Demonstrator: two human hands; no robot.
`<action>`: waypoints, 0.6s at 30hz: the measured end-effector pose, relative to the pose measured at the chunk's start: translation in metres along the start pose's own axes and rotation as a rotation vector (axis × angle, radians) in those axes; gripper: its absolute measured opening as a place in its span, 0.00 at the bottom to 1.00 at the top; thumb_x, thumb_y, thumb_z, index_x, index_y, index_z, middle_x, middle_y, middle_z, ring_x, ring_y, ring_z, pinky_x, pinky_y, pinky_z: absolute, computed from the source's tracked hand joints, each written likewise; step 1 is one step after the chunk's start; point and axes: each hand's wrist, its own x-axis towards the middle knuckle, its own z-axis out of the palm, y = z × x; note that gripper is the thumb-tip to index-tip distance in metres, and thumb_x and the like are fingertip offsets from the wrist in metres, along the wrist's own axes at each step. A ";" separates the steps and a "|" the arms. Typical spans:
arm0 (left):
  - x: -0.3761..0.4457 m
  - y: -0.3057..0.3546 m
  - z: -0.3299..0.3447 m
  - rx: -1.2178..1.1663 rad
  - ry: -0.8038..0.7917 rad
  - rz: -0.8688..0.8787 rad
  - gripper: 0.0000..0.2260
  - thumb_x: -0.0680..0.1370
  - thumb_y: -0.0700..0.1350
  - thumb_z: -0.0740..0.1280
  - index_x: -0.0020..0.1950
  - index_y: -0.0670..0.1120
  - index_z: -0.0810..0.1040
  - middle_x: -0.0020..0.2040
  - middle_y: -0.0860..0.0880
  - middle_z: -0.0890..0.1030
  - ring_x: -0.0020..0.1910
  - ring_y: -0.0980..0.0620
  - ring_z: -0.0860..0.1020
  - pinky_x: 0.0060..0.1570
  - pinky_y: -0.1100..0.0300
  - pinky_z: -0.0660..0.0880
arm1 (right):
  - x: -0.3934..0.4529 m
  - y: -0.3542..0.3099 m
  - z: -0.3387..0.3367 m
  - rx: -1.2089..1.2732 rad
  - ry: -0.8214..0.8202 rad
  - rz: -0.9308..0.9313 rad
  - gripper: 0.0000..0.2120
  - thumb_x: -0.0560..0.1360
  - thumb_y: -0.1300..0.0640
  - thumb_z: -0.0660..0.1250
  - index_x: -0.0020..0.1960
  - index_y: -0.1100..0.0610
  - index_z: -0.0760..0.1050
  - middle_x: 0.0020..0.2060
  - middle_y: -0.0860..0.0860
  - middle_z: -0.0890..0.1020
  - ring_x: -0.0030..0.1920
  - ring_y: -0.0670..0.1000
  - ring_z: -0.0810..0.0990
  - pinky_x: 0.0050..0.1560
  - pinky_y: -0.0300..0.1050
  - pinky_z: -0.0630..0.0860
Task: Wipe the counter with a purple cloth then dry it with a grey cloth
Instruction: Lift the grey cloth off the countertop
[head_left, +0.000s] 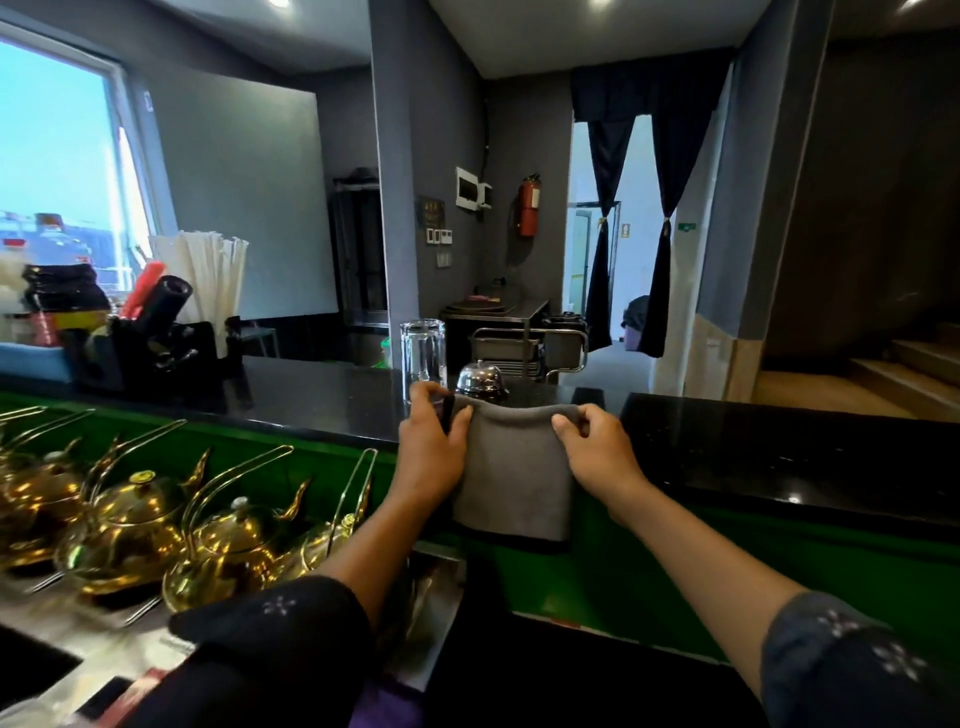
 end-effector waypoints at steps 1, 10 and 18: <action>0.015 -0.003 -0.005 0.014 0.011 -0.020 0.12 0.78 0.43 0.66 0.58 0.46 0.67 0.51 0.47 0.77 0.49 0.51 0.76 0.48 0.59 0.72 | 0.012 -0.004 0.010 0.011 -0.001 0.009 0.05 0.79 0.54 0.64 0.51 0.55 0.74 0.47 0.52 0.79 0.50 0.52 0.78 0.50 0.48 0.76; 0.120 -0.046 -0.021 0.208 -0.103 -0.064 0.13 0.77 0.41 0.67 0.60 0.46 0.69 0.56 0.43 0.78 0.49 0.53 0.74 0.52 0.60 0.70 | 0.102 -0.008 0.081 0.045 -0.077 0.152 0.07 0.74 0.59 0.71 0.38 0.55 0.76 0.44 0.56 0.83 0.45 0.56 0.83 0.47 0.56 0.82; 0.137 -0.071 0.002 0.717 0.053 0.295 0.16 0.77 0.50 0.65 0.62 0.48 0.70 0.60 0.46 0.74 0.60 0.45 0.72 0.60 0.45 0.72 | 0.117 0.007 0.085 -0.541 -0.143 -0.205 0.19 0.76 0.53 0.69 0.65 0.52 0.71 0.62 0.53 0.75 0.63 0.56 0.73 0.63 0.55 0.72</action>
